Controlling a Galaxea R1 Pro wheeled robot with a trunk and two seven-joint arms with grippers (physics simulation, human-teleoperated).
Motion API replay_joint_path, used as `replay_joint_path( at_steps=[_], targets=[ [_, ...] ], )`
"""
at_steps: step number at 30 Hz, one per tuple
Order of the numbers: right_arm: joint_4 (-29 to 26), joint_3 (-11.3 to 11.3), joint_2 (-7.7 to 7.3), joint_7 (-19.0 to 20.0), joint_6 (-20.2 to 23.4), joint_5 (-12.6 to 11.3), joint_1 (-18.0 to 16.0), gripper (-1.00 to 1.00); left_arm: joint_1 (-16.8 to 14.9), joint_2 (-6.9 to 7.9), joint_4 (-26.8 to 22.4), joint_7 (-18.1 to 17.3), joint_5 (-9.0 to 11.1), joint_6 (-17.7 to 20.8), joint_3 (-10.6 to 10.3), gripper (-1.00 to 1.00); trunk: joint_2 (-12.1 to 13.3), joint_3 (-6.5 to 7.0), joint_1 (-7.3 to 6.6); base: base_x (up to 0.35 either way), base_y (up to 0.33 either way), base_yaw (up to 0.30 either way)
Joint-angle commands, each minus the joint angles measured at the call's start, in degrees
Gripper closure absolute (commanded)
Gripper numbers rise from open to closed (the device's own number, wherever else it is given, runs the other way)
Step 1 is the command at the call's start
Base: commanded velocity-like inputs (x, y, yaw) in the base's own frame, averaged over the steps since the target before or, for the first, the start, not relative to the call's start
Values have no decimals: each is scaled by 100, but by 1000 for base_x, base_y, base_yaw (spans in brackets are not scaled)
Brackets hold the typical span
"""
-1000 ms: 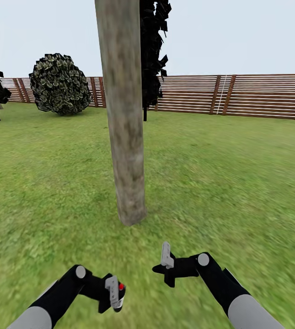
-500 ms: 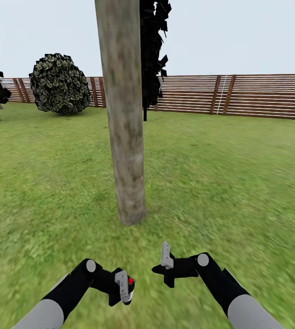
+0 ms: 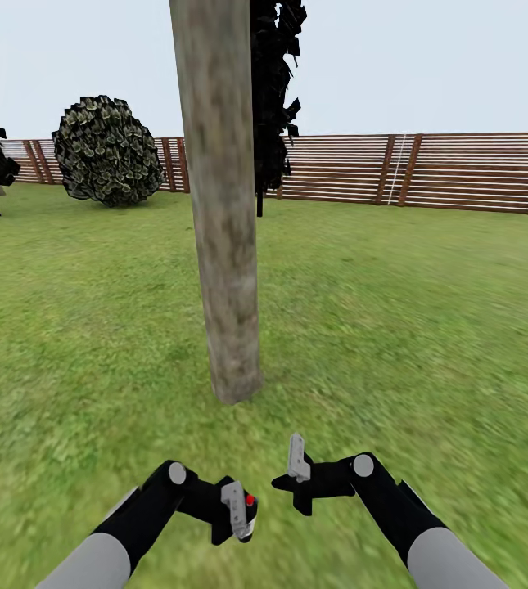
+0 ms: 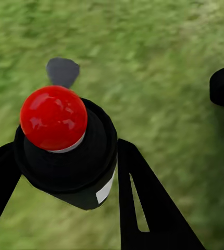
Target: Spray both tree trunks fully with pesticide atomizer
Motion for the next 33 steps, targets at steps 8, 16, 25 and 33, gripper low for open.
replay_joint_path(
  at_steps=[8,16,25,33],
  targets=[
    [-1,0,0,0,0,0,0,100,-108,-130,24,20,41,-8,11,100,0,0,0,0,0,0],
    [-4,0,2,0,-2,0,1,100,-133,-151,14,30,48,-11,25,100,0,0,0,0,0,0],
    [-14,0,9,0,0,0,2,100,-159,-163,9,47,59,-13,37,100,0,0,0,0,0,0],
    [-19,0,9,0,-1,0,3,100,-164,-211,9,50,62,-16,39,100,0,0,0,0,0,0]
  ],
)
